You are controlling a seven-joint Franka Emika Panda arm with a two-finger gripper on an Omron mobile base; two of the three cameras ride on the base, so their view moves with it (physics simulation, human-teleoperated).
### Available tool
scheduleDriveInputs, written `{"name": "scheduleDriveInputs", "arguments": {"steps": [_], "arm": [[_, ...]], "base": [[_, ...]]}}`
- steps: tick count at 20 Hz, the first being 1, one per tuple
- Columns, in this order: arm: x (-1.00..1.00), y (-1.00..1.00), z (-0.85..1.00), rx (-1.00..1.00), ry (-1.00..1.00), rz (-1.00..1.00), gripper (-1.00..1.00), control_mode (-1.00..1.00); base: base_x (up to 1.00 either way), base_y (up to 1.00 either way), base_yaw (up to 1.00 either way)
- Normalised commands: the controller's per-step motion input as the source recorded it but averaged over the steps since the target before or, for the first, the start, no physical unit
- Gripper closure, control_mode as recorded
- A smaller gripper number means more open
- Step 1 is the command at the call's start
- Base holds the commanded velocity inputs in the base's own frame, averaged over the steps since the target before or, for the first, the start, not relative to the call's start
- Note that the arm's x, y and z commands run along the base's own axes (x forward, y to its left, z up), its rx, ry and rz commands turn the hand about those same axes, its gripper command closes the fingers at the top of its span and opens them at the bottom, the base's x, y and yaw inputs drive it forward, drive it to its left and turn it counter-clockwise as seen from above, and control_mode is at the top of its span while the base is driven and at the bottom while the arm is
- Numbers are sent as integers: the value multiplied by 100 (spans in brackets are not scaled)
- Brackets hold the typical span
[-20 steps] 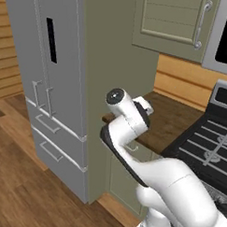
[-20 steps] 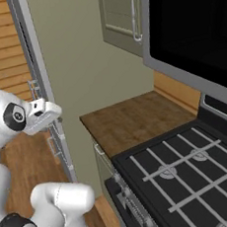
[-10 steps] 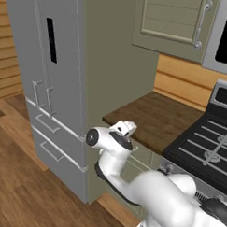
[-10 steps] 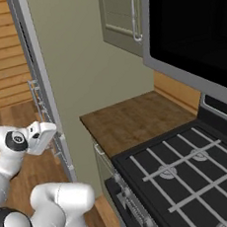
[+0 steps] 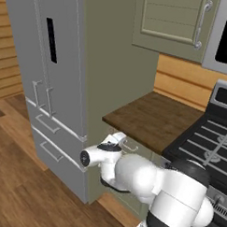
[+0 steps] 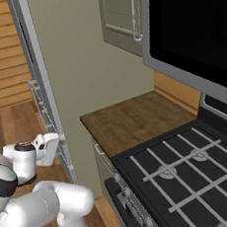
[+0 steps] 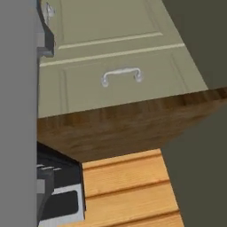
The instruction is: Take a straw from the drawer in front and place it inside the glass cup on the dining counter.
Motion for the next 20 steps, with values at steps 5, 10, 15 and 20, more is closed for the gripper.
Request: {"name": "scheduleDriveInputs", "arguments": {"steps": [5,10,15,20], "arm": [[45,0,-41,-21,0,-17,-100,-100],[37,0,-40,-19,0,-20,-100,-100],[28,0,-36,-17,0,-17,-100,-100],[6,-4,-34,-18,0,-11,-100,-100]], "base": [[0,0,0],[0,0,0],[0,0,0],[0,0,0]]}}
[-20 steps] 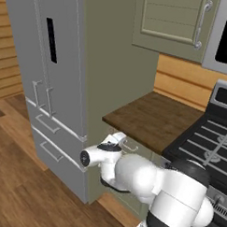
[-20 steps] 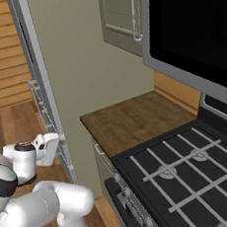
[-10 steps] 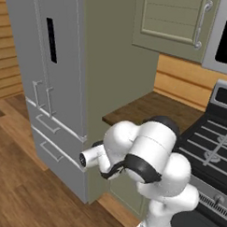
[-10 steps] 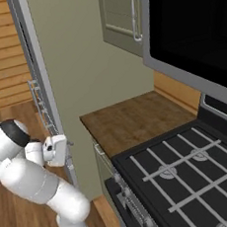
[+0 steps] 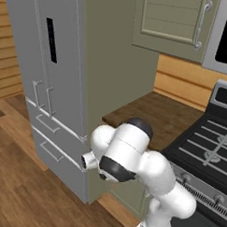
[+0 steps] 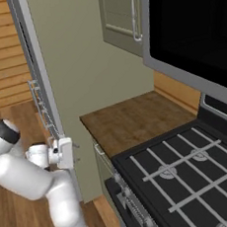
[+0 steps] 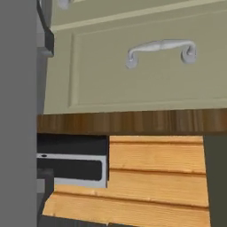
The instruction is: Take a straw from the drawer in front and place it inside the glass cup on the dining counter.
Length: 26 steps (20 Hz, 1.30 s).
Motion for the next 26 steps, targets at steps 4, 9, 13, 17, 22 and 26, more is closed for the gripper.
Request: {"name": "scheduleDriveInputs", "arguments": {"steps": [4,9,13,17,22,26], "arm": [[0,-13,-29,-18,0,-9,-100,-100],[13,-16,-16,-14,0,-7,-100,-100],[35,-4,-11,-1,0,0,-100,-100],[40,0,-17,0,0,12,-100,-100],[17,-8,-24,1,0,23,-100,-100],[15,-17,-24,0,0,20,-100,-100]], "base": [[0,0,0],[0,0,0],[0,0,0],[0,0,0],[0,0,0],[0,0,0]]}}
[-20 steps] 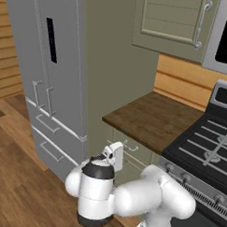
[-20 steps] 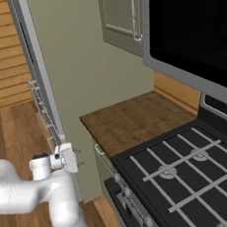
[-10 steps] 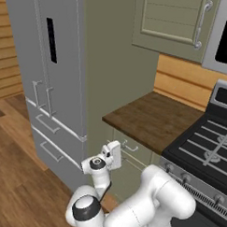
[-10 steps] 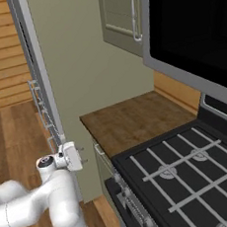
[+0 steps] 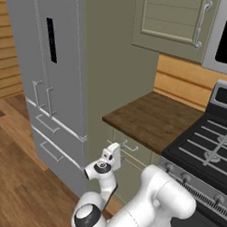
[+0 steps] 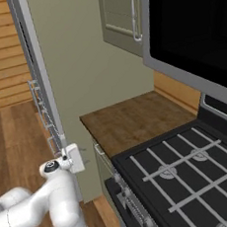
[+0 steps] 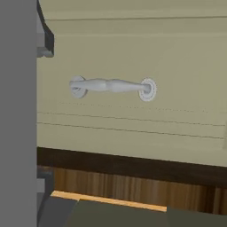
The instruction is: Take a straw from the drawer in front and place it inside the glass cup on the dining counter.
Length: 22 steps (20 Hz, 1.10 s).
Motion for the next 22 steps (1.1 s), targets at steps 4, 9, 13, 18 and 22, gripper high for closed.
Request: {"name": "scheduleDriveInputs", "arguments": {"steps": [4,9,13,18,22], "arm": [[27,-17,-8,0,0,9,-100,-100],[36,-9,-10,0,3,3,-100,-100],[42,0,-21,0,7,0,-100,-100],[41,0,-37,0,10,0,-100,-100],[30,-3,-41,0,8,1,-100,-100]], "base": [[0,0,0],[0,0,0],[0,0,0],[0,0,0],[0,0,0]]}}
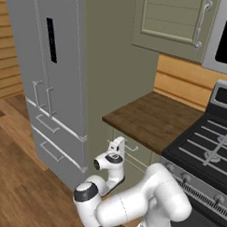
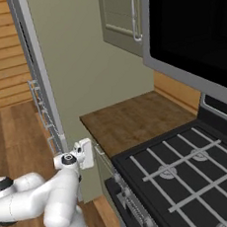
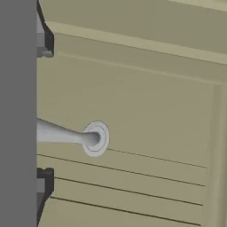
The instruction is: Take a straw from the drawer in front and place it inside the glass cup on the dining counter.
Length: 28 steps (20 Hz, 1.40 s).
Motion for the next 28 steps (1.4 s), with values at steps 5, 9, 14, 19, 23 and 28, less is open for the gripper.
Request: {"name": "scheduleDriveInputs", "arguments": {"steps": [5,9,14,19,23,28], "arm": [[16,-5,-30,0,1,0,-100,-100],[1,-11,-28,0,0,0,-100,-100],[0,-9,-27,0,0,0,100,-100],[-1,-7,-20,0,0,0,100,-100],[-22,7,-10,0,0,0,100,-100],[-43,46,-3,0,0,0,100,-100]], "base": [[0,0,0],[0,0,0],[0,0,0],[0,0,0],[0,0,0],[0,0,0]]}}
